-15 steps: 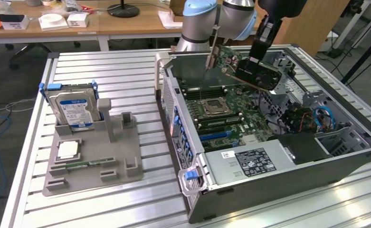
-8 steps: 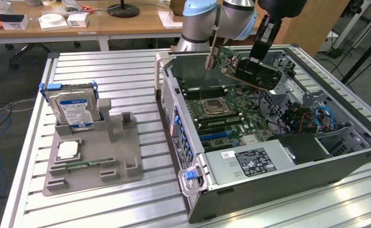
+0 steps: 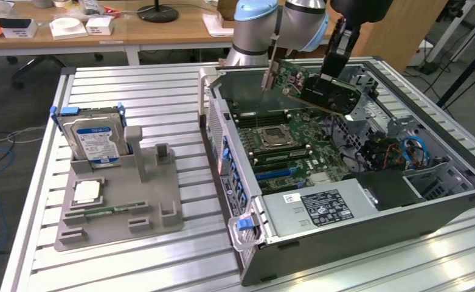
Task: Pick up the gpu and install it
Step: 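Insert the gpu into the slot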
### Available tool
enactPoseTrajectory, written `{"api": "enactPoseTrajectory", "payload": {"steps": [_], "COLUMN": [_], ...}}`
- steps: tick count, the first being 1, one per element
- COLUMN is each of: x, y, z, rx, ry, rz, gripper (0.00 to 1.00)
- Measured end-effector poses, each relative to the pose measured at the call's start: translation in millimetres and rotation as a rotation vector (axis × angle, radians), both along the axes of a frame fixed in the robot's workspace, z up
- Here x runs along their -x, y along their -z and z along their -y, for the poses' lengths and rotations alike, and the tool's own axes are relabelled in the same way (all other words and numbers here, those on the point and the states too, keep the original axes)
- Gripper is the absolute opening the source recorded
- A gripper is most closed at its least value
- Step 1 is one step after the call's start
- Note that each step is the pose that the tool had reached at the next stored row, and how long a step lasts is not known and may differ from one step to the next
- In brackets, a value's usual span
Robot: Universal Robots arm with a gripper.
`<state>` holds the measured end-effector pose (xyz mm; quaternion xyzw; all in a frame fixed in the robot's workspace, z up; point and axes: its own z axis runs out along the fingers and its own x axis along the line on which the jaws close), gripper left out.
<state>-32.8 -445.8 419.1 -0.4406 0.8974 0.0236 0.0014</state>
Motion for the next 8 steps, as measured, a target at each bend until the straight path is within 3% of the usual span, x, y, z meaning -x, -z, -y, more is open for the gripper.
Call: {"api": "enactPoseTrajectory", "payload": {"steps": [8], "x": [0.0], "y": [0.0], "z": [0.0], "rx": [-0.0001], "ry": [-0.050], "rz": [0.0000], "gripper": [0.26]}}
